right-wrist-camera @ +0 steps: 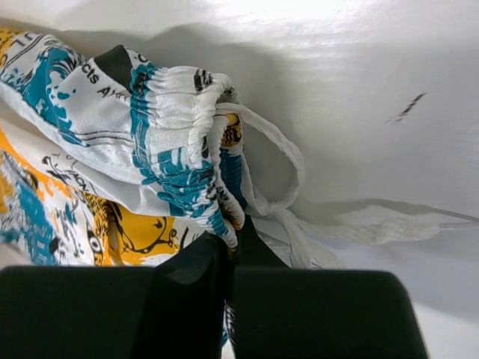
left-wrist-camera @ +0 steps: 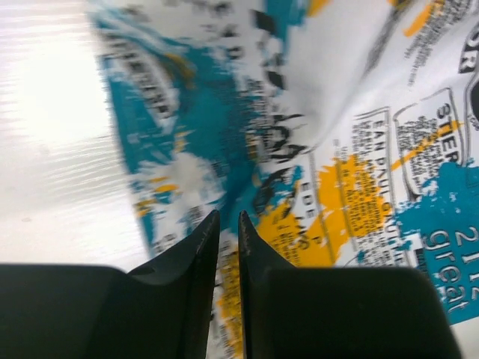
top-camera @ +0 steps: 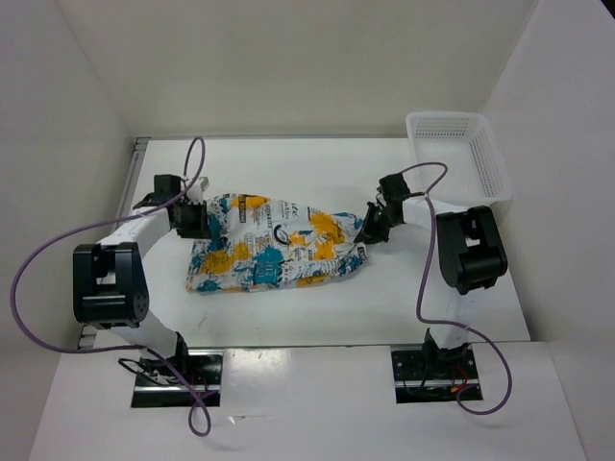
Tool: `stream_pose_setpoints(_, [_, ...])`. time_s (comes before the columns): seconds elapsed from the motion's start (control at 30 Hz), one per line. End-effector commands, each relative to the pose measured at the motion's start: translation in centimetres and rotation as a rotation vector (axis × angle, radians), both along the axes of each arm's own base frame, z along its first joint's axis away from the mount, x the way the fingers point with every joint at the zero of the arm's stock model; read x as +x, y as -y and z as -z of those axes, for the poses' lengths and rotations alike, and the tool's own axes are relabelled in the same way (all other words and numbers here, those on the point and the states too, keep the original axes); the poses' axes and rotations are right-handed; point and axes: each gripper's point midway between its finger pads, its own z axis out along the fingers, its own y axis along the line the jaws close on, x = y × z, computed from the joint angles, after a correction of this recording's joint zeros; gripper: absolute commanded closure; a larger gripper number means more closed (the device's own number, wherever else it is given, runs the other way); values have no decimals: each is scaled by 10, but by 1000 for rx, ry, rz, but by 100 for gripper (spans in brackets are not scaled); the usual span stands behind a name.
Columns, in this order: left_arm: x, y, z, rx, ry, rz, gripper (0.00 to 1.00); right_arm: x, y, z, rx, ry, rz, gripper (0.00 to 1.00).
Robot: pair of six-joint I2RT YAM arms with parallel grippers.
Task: Fold and stack the shorts
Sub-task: Fold the shorts
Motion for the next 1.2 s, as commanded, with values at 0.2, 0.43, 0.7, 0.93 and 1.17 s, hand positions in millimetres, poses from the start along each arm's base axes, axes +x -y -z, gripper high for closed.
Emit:
stream_pose_setpoints(0.2, [-16, -25, 23, 33, -51, -73, 81, 27, 49, -18, -293, 59, 96, 100])
stream_pose_setpoints(0.43, [-8, 0, 44, -17, -42, 3, 83, 35, 67, -49, -384, 113, 137, 100])
stream_pose_setpoints(0.7, [-9, 43, 53, -42, -33, 126, 86, 48, 77, -101, -471, 192, 171, 100])
stream_pose_setpoints(0.93, [-10, 76, 48, -75, -7, 224, 86, 60, 53, -146, -541, 253, 115, 100])
stream_pose_setpoints(1.17, [-8, 81, 46, -74, 1, 237, 86, 77, -13, -193, -575, 342, 12, 100])
